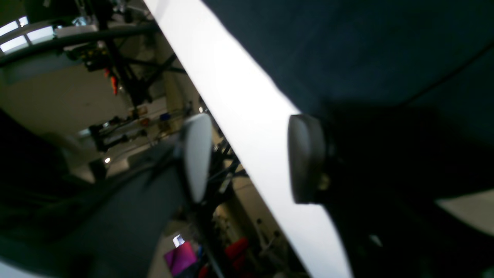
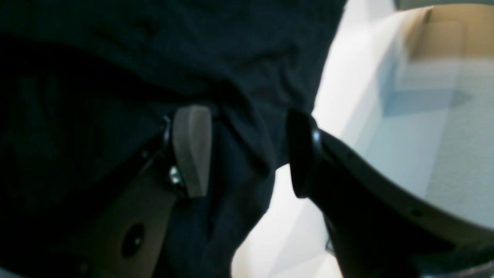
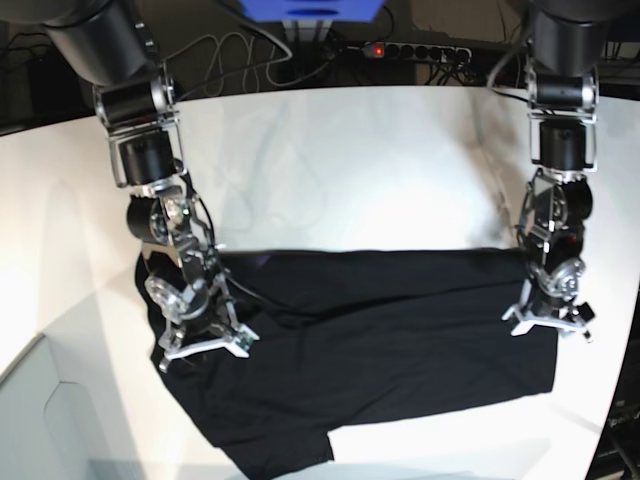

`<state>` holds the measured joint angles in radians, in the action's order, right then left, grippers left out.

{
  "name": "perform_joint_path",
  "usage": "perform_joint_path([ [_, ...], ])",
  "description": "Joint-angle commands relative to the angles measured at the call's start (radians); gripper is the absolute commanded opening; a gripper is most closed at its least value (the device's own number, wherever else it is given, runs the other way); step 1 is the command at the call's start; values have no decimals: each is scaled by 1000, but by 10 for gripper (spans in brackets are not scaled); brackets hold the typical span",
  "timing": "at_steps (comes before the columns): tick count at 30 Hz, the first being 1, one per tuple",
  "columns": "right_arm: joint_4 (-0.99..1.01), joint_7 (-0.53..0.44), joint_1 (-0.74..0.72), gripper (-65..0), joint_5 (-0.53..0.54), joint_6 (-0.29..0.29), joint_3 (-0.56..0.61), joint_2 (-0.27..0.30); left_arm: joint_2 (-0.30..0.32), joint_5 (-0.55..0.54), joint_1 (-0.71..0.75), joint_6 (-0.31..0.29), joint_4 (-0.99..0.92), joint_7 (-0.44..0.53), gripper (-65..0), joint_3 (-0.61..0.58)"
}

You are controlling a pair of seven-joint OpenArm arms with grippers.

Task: Fold the T-shirt properly
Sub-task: 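Carry the held shoulders over the shirt body toward the hem, then drag the held shirt back toward the robot with both grippers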

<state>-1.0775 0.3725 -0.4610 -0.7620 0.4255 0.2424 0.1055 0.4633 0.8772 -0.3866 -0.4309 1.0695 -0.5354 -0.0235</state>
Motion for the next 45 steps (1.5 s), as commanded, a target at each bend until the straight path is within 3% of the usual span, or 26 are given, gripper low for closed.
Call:
perform_joint_path([
  [1,-26,-13,-34,-338,-3,-23,-4,6,18,15,-28,14,18,-2,-287,4],
  [7,-77,-3,-29,-368,-4,-21,-4,6,38,15,-15,14,30,-2,-287,0],
  [10,-215,6,54,-368,-12,-18,4,27,41,15,94,14,189,-10,-286,4],
  [12,-313,58,113,-368,-35,23,7,58,41,15,185,14,317,-12,-286,7],
  [16,-455,136,218,-367,-106,184,4,66,39,15,355,14,519,-13,-284,9],
  [23,-531,174,324,-367,-181,253,36,142,50,17,433,5,564,-137,-284,1],
  [30,-531,170,376,-367,-382,255,134,182,116,12,467,5,573,-150,-283,-59],
  [35,-528,176,380,-369,-394,252,148,176,87,-56,447,4,553,-150,-283,-42],
  [37,-498,170,376,-369,-391,252,148,175,90,-60,435,4,461,-137,-283,-43],
  [40,-458,165,367,-370,-390,249,150,167,125,-71,390,4,386,-136,-283,-97],
  [43,-438,162,364,-370,-386,198,150,167,190,-117,372,4,357,-137,-283,-166],
  [45,-418,138,357,-370,-386,194,147,148,205,-166,314,4,337,-139,-283,-206],
])
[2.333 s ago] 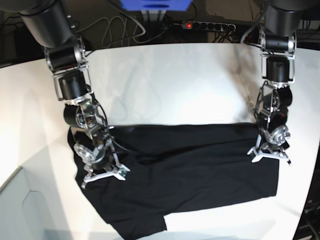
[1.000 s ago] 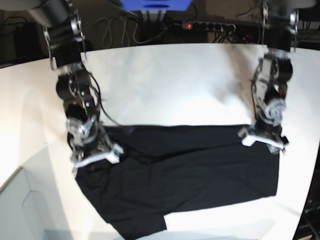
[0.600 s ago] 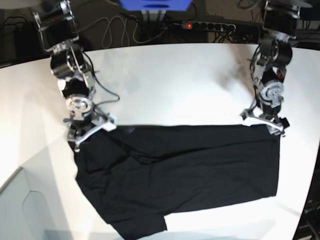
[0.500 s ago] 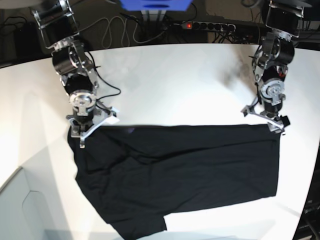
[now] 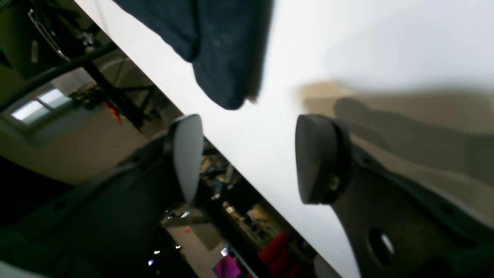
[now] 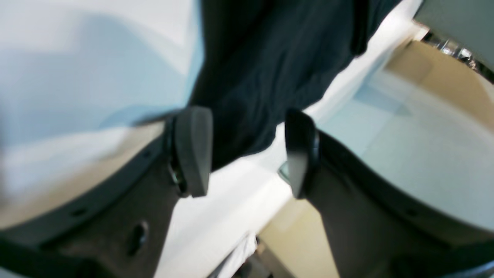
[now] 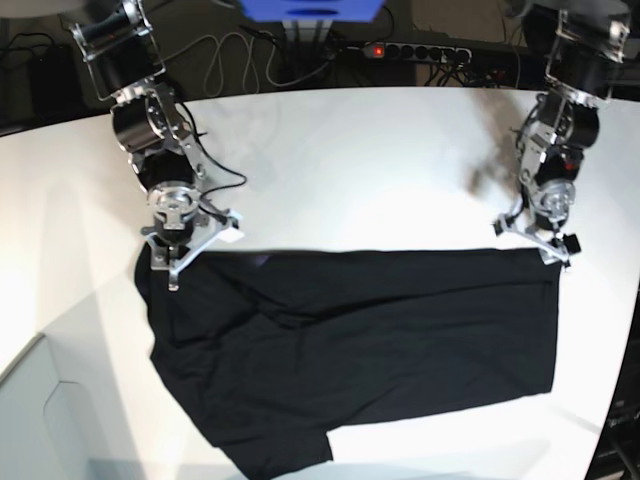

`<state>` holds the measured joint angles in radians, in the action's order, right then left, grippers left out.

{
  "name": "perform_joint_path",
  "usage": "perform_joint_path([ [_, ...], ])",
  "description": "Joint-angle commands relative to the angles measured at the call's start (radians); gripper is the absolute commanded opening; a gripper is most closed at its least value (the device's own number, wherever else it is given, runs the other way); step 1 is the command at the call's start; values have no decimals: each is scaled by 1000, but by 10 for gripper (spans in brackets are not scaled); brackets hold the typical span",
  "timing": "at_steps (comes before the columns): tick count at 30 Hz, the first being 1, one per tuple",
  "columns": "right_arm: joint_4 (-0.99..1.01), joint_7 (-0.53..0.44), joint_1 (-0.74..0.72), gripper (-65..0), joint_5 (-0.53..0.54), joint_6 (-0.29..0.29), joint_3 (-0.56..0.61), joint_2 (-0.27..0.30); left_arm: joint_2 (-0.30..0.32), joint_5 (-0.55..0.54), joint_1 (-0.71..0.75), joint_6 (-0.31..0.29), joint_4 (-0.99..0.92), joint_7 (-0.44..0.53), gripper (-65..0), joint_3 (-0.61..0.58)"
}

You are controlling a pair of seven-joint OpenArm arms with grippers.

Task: Fold the T-shirt properly
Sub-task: 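Drag the held shirt back toward the robot with both grippers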

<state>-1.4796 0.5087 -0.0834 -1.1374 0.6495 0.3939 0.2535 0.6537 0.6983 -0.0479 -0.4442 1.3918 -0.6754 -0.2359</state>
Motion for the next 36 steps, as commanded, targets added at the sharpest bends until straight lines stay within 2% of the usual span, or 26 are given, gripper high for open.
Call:
perform_joint_path([
  [1,-14,-5,-20,-370,-13,-30,-10,-7,15,2,-45,17,11,-5,-283,-3],
  [5,-5,-3,-20,-370,-11,-30,-13,-15,13,-2,-86,17,-25,3,-283,-29],
  [9,27,-5,-42,-370,-11,-30,-13,-36,11,-6,-168,17,-111,4,-283,-124],
  [12,33,-5,-45,-370,-11,-30,-13,-39,16,-1,-175,17,-116,-2,-283,-161],
  [21,155,-14,-97,-370,-5,-33,-10,-41,10,-2,-188,18,-208,36,-283,-161],
  [24,153,-26,-97,-370,26,-33,-6,-41,10,-1,-189,18,-219,41,-283,-161],
  [36,159,-26,-114,-371,30,-33,-5,-41,7,-10,-201,18,-225,52,-284,-161],
])
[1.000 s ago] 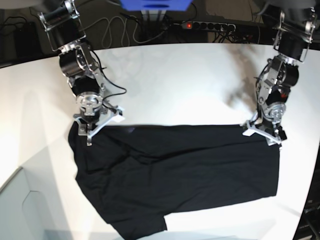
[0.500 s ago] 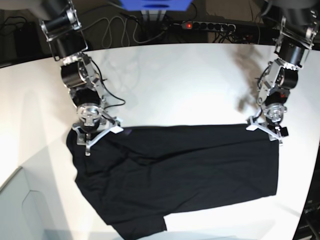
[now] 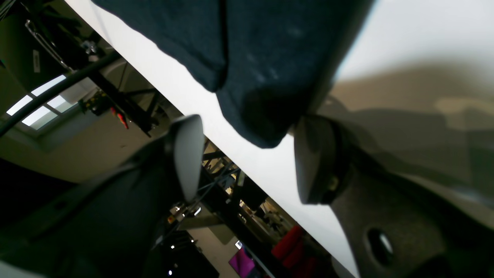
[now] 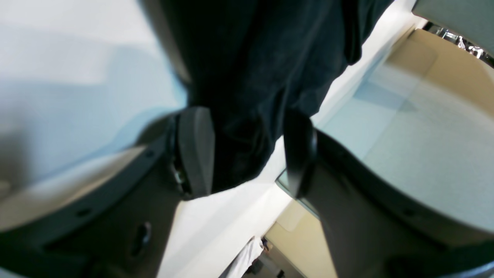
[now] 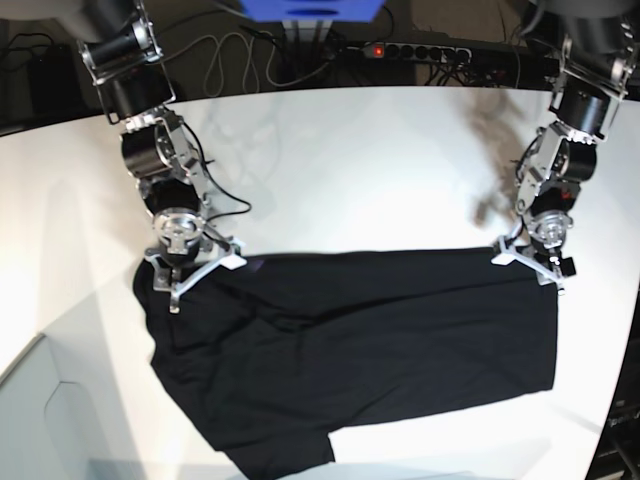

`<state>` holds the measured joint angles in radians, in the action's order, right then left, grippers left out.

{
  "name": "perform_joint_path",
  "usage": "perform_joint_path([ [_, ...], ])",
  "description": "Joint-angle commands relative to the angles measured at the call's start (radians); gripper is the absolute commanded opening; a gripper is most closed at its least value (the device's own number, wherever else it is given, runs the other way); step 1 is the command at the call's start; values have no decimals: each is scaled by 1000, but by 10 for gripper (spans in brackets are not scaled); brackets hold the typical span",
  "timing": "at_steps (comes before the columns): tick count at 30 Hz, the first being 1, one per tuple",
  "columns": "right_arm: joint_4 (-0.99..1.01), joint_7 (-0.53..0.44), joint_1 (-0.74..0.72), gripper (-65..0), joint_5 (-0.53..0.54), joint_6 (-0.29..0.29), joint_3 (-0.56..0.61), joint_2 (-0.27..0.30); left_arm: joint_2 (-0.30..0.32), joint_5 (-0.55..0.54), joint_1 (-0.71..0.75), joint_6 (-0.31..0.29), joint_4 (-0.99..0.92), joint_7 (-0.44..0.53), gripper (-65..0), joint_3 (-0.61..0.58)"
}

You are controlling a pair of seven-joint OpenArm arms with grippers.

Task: Fold the T-shirt properly
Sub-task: 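Drag the held shirt back toward the robot with both grippers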

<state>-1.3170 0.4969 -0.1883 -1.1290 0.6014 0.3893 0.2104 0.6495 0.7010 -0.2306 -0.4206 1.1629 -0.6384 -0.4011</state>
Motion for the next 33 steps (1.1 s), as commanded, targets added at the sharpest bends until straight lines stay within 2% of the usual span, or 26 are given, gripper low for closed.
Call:
perform_joint_path([
  [1,-3,-14,-9,-371,22,15,0,2,10,-13,-28,-5,-10,28,-286,4],
  [4,-3,-14,-9,-375,23,15,0,-7,-23,-4,-69,-4,-90,44,-297,3],
  [6,-2,-14,-9,-419,23,18,1,-16,-30,-4,-89,-4,-133,45,-391,0],
  [8,-2,-14,-6,-526,23,18,-2,-18,-40,-4,-103,-4,-136,39,-531,-26],
  [10,-3,-14,-6,-644,23,18,-5,-18,-44,-4,-106,2,-136,39,-600,-32],
  [12,-9,-14,-4,-650,22,18,-2,-18,-55,-4,-106,2,-110,38,-649,-31],
  [15,-17,-14,-3,-643,20,18,-6,-12,-55,-4,-76,-2,-7,27,-648,-31],
  [24,-105,-8,48,-644,22,19,-8,17,-41,1,35,2,251,-110,-648,-29],
  [27,-129,-8,82,-644,22,19,-10,51,-41,61,98,2,309,-120,-648,-29],
  [29,-134,-8,88,-646,22,21,-10,54,-49,110,127,2,328,-117,-648,-29],
  [33,-141,-10,118,-647,22,97,-37,57,-55,139,178,2,375,-122,-648,-28],
])
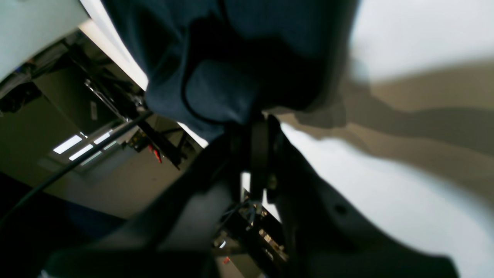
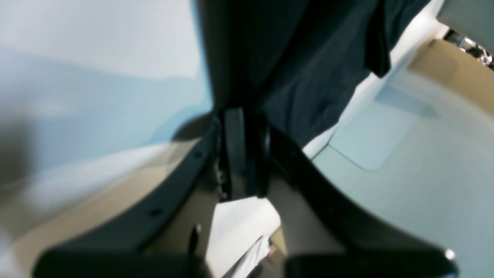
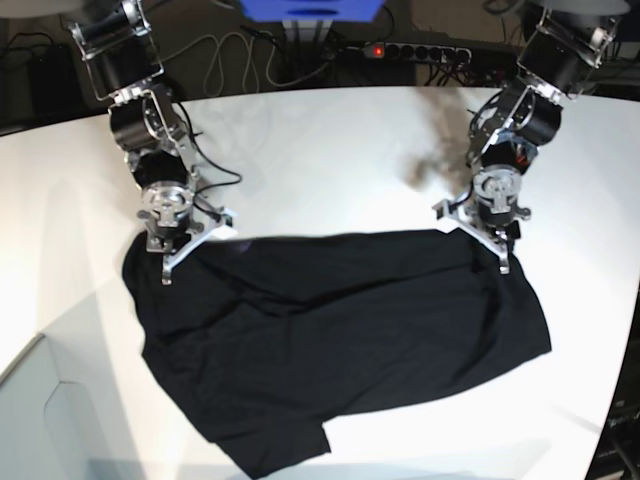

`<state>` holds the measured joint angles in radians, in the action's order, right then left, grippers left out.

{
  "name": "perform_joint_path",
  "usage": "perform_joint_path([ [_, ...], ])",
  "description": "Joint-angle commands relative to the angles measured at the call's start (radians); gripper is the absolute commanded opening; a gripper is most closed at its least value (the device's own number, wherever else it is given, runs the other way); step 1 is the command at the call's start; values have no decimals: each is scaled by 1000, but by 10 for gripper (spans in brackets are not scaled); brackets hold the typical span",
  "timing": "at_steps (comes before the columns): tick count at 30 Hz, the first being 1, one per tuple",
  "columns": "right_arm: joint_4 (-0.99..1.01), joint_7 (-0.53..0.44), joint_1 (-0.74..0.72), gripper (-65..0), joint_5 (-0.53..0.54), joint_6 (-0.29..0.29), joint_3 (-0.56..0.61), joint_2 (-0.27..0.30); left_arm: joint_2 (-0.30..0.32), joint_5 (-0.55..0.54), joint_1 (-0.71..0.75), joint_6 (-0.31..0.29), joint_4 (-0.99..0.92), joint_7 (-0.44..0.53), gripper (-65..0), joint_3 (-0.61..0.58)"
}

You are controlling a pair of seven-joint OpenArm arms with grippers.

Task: Fold the T-shirt properly
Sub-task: 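Drag the held shirt back toward the robot with both grippers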

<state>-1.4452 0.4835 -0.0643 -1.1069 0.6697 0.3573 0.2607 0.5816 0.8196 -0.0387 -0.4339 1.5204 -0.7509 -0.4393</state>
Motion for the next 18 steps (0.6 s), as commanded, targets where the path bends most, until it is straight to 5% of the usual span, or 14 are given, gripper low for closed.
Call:
perform_joint_path([
  [1,-29,1,10,-647,0,28,-25,7,5,24,1,16,33,-11,-648,10],
  [9,-148,-1,100,-647,1,28,-73,30,-68,27,144,10,173,-31,-649,176],
  [18,-274,17,206,-647,34,28,-114,73,-73,159,311,8,233,-32,-649,167],
])
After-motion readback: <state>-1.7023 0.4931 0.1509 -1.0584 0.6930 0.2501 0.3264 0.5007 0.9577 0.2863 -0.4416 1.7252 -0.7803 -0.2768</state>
